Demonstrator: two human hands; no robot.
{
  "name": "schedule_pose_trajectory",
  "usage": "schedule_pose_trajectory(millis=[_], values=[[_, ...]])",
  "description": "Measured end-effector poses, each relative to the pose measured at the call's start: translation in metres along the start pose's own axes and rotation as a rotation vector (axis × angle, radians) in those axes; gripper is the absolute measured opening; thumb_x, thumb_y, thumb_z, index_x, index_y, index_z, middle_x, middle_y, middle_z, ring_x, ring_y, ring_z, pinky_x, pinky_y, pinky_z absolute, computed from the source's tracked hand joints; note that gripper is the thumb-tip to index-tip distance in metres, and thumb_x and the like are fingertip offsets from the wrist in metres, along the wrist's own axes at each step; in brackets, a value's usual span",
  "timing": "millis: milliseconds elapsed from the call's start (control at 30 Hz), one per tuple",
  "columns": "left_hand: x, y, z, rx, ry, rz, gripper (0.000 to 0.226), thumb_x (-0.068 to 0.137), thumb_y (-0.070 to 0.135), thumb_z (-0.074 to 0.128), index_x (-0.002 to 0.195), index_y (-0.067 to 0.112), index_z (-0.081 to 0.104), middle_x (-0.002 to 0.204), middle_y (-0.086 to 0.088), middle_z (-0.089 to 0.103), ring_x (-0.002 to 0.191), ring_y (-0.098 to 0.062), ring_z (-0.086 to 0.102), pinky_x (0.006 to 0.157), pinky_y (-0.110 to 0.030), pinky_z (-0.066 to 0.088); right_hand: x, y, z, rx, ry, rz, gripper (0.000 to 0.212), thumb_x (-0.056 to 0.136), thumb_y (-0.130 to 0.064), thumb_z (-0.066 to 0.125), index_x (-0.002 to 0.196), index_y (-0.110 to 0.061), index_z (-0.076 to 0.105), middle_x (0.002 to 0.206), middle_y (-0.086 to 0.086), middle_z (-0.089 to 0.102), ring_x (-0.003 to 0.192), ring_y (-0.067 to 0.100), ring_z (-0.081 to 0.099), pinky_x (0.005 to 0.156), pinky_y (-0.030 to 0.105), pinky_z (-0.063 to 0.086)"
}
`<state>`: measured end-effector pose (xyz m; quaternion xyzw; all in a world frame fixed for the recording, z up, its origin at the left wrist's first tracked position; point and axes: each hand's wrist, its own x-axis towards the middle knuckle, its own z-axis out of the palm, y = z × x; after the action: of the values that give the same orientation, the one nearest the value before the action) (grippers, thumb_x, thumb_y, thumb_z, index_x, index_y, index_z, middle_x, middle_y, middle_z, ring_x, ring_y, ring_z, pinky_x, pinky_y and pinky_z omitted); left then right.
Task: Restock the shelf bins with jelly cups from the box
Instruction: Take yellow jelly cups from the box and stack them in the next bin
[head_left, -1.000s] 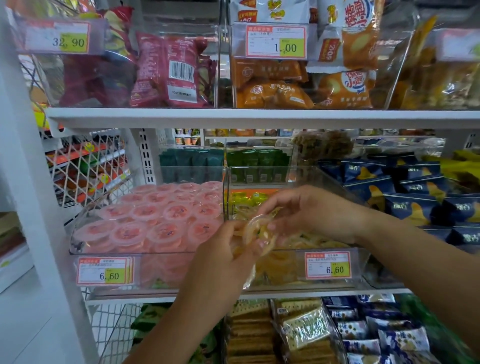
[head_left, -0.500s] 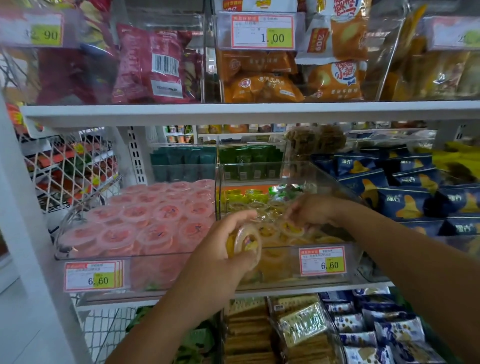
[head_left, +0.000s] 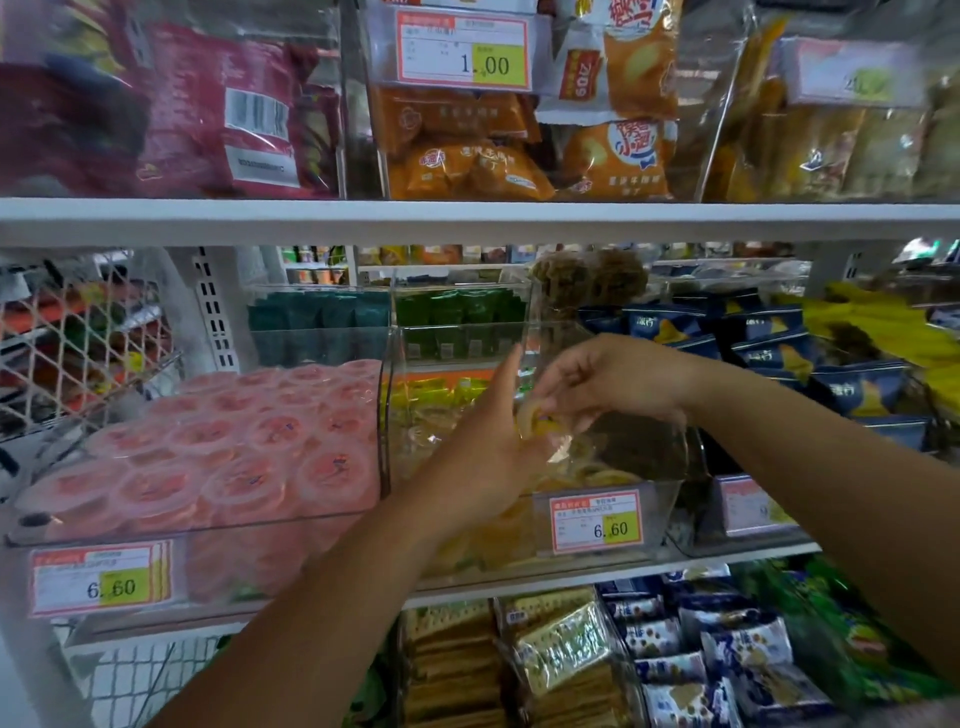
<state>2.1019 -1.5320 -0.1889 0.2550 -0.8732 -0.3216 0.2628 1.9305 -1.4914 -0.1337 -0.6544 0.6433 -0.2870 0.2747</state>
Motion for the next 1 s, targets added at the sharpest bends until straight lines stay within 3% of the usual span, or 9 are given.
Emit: schedule_pose_trajectory(millis=[167,300,433,533,633,700,833,900,1000], values=[[0.025,-0.012,0.004,0.601,-0.359,0.006,0.049,0.106,0.031,0.023,0.154,0.02,0.02,0.162,0.001,0.009,0.15,-0.019,0.0,0.12,-0.036,0.002,0.018,0.018,-0.017,-0.843,0.075,0.063,0.021,0.095,-0.018,0.055,0.105,-0.009,0.071,0.109,0.005,0.068,0.098,0.015,0.06,0.081,0.023,0.042],[0.028,-0.013,0.009,0.687,-0.485,-0.051,0.046,0.104,0.009,0.028,0.15,0.003,0.029,0.162,-0.007,0.011,0.149,-0.02,0.003,0.116,-0.026,0.001,0.036,0.023,-0.007,-1.08,-0.133,0.169,0.029,0.1,-0.019,0.045,0.115,-0.004,0.065,0.116,0.011,0.063,0.106,0.024,0.058,0.087,0.031,0.045],[0.029,-0.02,0.01,0.709,-0.475,-0.028,0.045,0.103,0.008,0.028,0.148,0.005,0.033,0.162,-0.005,0.012,0.149,-0.02,0.006,0.117,-0.027,0.008,0.052,0.033,0.001,-1.163,-0.259,0.27,0.027,0.098,-0.014,0.047,0.115,-0.003,0.064,0.116,0.014,0.06,0.096,0.024,0.055,0.084,0.033,0.047],[0.025,-0.018,0.009,0.662,-0.4,-0.034,0.042,0.103,0.017,0.035,0.144,0.012,0.044,0.158,-0.005,0.027,0.145,-0.023,0.024,0.114,-0.031,0.023,0.051,0.033,0.005,-1.084,-0.207,0.293,0.028,0.098,-0.017,0.049,0.116,-0.003,0.064,0.117,0.013,0.061,0.095,0.021,0.054,0.079,0.029,0.043],[0.012,-0.01,0.002,0.627,-0.153,0.114,0.038,0.101,0.03,0.04,0.136,0.026,0.054,0.145,0.0,0.048,0.128,-0.02,0.047,0.098,-0.028,0.038,0.033,0.024,0.001,-0.915,0.027,0.14,0.028,0.1,-0.019,0.047,0.122,-0.011,0.063,0.126,0.009,0.06,0.108,0.021,0.056,0.091,0.028,0.044],[0.003,-0.005,0.001,0.566,0.097,0.21,0.037,0.099,0.025,0.043,0.132,0.022,0.058,0.137,-0.001,0.056,0.121,-0.019,0.052,0.098,-0.031,0.041,0.008,0.014,0.0,-0.67,0.27,0.007,0.031,0.098,-0.018,0.05,0.128,-0.021,0.059,0.128,0.002,0.06,0.114,0.019,0.057,0.093,0.024,0.044],[-0.056,-0.003,0.003,0.332,0.458,0.58,0.028,0.094,0.016,0.051,0.115,0.012,0.068,0.112,0.004,0.066,0.106,-0.009,0.056,0.094,-0.022,0.042,-0.078,-0.006,0.034,-0.029,0.581,-0.181,0.021,0.096,-0.021,0.057,0.109,-0.034,0.066,0.097,-0.005,0.07,0.085,0.013,0.065,0.074,0.025,0.052],[-0.106,-0.022,0.019,0.188,0.455,0.569,0.024,0.094,0.015,0.051,0.11,0.013,0.07,0.101,0.01,0.065,0.093,-0.003,0.058,0.084,-0.015,0.043,-0.124,0.0,0.064,0.167,0.463,-0.168,0.017,0.094,-0.021,0.058,0.1,-0.033,0.07,0.085,-0.003,0.07,0.072,0.017,0.062,0.064,0.027,0.05],[-0.179,-0.077,0.066,-0.006,0.215,0.115,0.023,0.096,0.033,0.049,0.11,0.033,0.067,0.099,0.019,0.067,0.086,0.001,0.062,0.07,-0.018,0.05,-0.155,0.046,0.123,0.296,-0.094,0.048,0.019,0.089,-0.026,0.057,0.101,-0.023,0.071,0.083,0.002,0.07,0.069,0.016,0.061,0.059,0.024,0.049]])
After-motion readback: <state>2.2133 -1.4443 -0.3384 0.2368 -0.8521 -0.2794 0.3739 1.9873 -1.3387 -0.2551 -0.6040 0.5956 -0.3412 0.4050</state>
